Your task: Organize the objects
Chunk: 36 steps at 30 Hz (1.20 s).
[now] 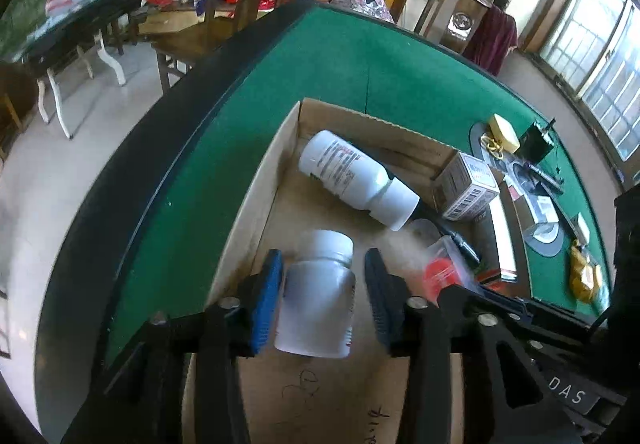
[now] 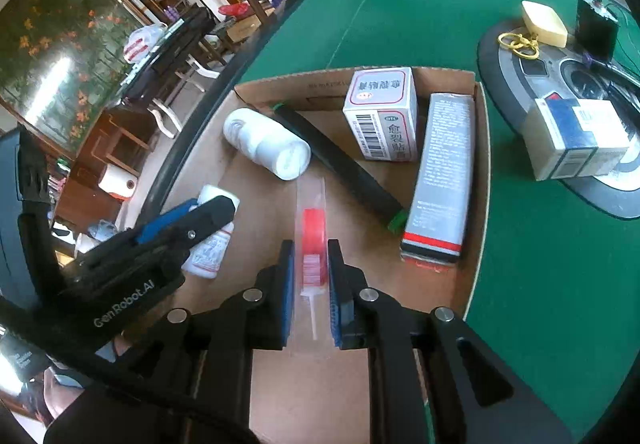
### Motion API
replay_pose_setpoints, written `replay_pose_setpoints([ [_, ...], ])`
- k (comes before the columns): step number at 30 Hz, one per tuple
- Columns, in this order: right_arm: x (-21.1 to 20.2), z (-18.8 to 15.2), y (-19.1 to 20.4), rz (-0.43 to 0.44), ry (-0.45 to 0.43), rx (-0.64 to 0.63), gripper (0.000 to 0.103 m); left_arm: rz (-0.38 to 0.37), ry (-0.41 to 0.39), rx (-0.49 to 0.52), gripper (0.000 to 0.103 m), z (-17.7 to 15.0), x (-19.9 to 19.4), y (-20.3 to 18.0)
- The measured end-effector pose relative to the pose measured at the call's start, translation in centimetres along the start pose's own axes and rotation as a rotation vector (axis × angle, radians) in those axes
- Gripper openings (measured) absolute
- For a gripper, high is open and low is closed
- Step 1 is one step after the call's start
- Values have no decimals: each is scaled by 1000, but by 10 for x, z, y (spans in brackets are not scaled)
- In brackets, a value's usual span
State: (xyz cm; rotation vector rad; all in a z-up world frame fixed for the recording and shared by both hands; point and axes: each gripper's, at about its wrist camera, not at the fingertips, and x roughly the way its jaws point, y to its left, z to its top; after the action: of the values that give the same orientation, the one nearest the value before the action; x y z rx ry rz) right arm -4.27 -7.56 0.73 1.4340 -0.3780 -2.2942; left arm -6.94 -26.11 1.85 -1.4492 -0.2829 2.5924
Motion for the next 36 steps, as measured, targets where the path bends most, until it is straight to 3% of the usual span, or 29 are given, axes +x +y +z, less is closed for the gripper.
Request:
replay_pose_setpoints([
  [7, -38, -11, 0, -66, -86, -59, 17, -43, -31, -31, 44, -5, -19, -2],
  [13, -103, -36, 16, -316, -272, -216, 33, -10, -118, -11, 45, -21, -51, -16],
  [16, -134, -47, 25, -390, -387, -246, 53, -2, -180, 15, 45, -33, -80, -33],
  [19, -164, -59, 22, -435, -475, -233, 59, 7, -261, 55, 52, -50, -113, -59],
  [25, -198, -72, 9, -533, -535, -215, 59, 17, -367, 109, 53, -78, -148, -103],
  [28, -217, -83, -6, -599, -562, -189, 60, 34, -379, 146, 54, -86, -152, -123],
  [31, -233, -95, -23, -662, -595, -161, 74, 47, -380, 204, 54, -94, -151, -150],
  [36, -246, -106, -50, -739, -603, -133, 81, 40, -332, 268, 53, -102, -135, -186],
])
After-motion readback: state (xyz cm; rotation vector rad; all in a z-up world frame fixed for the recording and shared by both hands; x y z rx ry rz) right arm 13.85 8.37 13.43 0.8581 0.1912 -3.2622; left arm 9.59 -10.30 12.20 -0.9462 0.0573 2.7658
